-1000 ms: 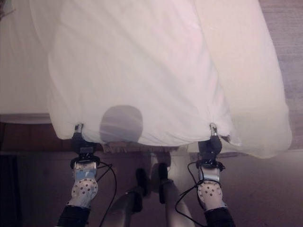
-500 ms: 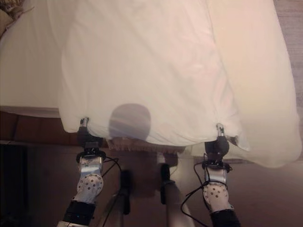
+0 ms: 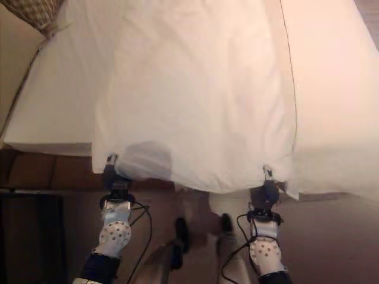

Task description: Make the bed

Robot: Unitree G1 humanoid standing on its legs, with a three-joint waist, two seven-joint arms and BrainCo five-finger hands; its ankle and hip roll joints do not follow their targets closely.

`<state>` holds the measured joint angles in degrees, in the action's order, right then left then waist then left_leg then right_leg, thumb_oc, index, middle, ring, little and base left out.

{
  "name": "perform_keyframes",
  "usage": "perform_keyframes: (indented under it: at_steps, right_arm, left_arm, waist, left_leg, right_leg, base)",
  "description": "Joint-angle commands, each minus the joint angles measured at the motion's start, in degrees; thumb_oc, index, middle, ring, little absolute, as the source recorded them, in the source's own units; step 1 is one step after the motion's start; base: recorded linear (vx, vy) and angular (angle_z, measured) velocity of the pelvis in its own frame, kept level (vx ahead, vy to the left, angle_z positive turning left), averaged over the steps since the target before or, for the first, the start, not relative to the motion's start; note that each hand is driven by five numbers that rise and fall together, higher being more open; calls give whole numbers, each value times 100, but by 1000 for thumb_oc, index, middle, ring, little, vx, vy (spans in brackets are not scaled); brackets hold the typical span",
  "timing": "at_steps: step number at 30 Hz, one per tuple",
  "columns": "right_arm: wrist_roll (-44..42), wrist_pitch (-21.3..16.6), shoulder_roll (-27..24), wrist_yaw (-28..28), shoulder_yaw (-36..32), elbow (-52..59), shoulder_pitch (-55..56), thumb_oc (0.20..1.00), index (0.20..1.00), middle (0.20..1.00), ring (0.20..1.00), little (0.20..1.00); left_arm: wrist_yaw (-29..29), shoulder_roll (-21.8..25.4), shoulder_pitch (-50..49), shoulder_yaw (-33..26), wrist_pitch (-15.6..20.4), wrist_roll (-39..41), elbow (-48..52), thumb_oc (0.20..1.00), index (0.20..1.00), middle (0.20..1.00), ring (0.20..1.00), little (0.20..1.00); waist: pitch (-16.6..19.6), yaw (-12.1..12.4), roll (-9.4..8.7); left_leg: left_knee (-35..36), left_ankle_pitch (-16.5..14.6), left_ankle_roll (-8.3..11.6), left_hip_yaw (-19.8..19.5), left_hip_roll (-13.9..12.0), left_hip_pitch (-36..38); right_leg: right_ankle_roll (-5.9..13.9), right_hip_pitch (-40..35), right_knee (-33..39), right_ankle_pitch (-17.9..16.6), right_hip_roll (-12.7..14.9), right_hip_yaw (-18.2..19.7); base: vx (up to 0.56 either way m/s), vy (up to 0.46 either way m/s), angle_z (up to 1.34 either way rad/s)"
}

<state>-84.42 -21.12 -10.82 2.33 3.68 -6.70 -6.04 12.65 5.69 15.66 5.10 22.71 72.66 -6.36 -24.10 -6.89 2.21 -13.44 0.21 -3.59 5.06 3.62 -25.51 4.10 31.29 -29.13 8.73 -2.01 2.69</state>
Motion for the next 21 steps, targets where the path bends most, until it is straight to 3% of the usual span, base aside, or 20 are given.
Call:
perform_keyframes:
  at_steps: [1,3,4,9,10,11,12,13,14,16,17,18,19,21]
  right_arm:
    - [220,-184,-59,358,-68,364,143,200,200,200,200,200]
    - [183,-214,-101,402,-60,347,105,200,200,200,200,200]
    - [135,-232,-130,378,-57,317,121,200,200,200,200,200]
    - [89,-258,-241,297,-153,216,68,200,200,200,200,200]
    - [103,-234,-311,276,-178,157,56,200,200,200,200,200]
    - [103,-233,-311,277,-179,156,53,200,200,200,200,200]
    - [90,-230,-312,270,-181,113,36,200,200,200,200,200]
    - [29,-243,-308,298,-226,47,20,200,200,200,200,200]
    - [26,-244,-308,302,-225,42,18,200,200,200,200,200]
    - [-2,-222,-296,322,-186,-5,-12,200,200,200,200,200]
    - [-3,-222,-296,323,-186,-5,-12,200,200,200,200,200]
    - [-48,-257,-296,304,-208,-49,21,200,200,200,200,200]
    - [-61,-283,-296,275,-216,-88,26,200,200,200,200,200]
    - [-71,-322,-257,213,-264,-159,20,200,200,200,200,200]
  left_arm:
    - [-78,206,-315,-21,91,-630,720,200,200,200,200,200]
    - [-58,147,-424,-4,117,-621,759,200,200,200,200,200]
    - [-28,45,-479,1,129,-543,698,200,200,200,200,200]
    - [-95,-222,-549,90,155,-351,591,200,200,200,200,200]
    - [-90,-278,-511,186,156,-371,536,200,200,200,200,200]
    - [-89,-278,-507,185,156,-371,536,200,200,200,200,200]
    - [-97,-292,-514,192,141,-378,531,200,200,200,200,200]
    - [-119,-293,-538,133,144,-371,555,200,200,200,200,200]
    - [-120,-291,-539,133,144,-370,555,200,200,200,200,200]
    - [-124,-256,-537,90,195,-372,648,200,200,200,200,200]
    - [-124,-256,-537,90,195,-372,648,200,200,200,200,200]
    - [-102,-254,-572,55,257,-390,742,200,200,200,200,200]
    - [-85,-236,-565,45,297,-399,788,200,200,200,200,200]
    - [-71,-221,-523,22,290,-408,794,200,200,200,200,200]
  waist:
    - [411,2,-227]
    - [458,61,-198]
    - [498,63,-138]
    - [470,66,-20]
    - [394,201,-59]
    - [408,201,-59]
    - [432,244,-90]
    - [527,203,-185]
    - [530,208,-188]
    - [587,242,-292]
    - [593,241,-292]
    - [593,211,-285]
    - [579,189,-283]
    - [555,193,-223]
  left_leg:
    - [716,229,388,-256,344,229]
    - [826,298,355,-260,362,239]
    - [717,262,334,-208,338,215]
    - [275,184,449,-82,299,82]
    - [17,183,572,-573,593,-82]
    - [25,203,574,-574,593,-103]
    - [68,140,565,-889,689,-68]
    - [170,104,517,-1017,348,-59]
    - [173,101,517,-1012,346,-57]
    - [254,212,497,-1266,5,-117]
    - [256,215,497,-1267,5,-123]
    - [489,466,514,-1292,-445,-58]
    - [652,673,552,-1280,-733,-6]
    - [1028,1049,701,-1180,-1135,127]
  right_leg:
    - [-64,-255,1044,-713,-413,-358]
    - [-153,-341,1355,-806,-410,-291]
    - [-168,-397,1387,-821,-436,11]
    - [-168,-648,1765,-895,-300,13]
    - [-163,-705,1843,-941,-296,185]
    - [-163,-685,1854,-960,-295,185]
    - [-158,-676,1869,-986,-299,271]
    - [-119,-620,1851,-1014,-214,397]
    - [-120,-617,1847,-1011,-216,403]
    - [-99,-528,1800,-1004,-87,506]
    - [-99,-521,1800,-1005,-86,505]
    - [-124,-472,1708,-913,27,505]
    - [-138,-454,1620,-855,106,520]
    - [-104,-457,1486,-751,212,498]
  base:
    - [-34,5,11]
    - [-48,-23,-22]
    - [-29,-44,-40]
    - [-42,-67,-8]
    - [-48,16,8]
    - [-57,15,2]
    - [-29,-1,-20]
    - [-21,0,-25]
    - [-17,25,-22]
    - [-14,64,-4]
    - [-5,141,-1]
    - [11,191,-4]
    - [18,282,4]
    - [48,315,23]
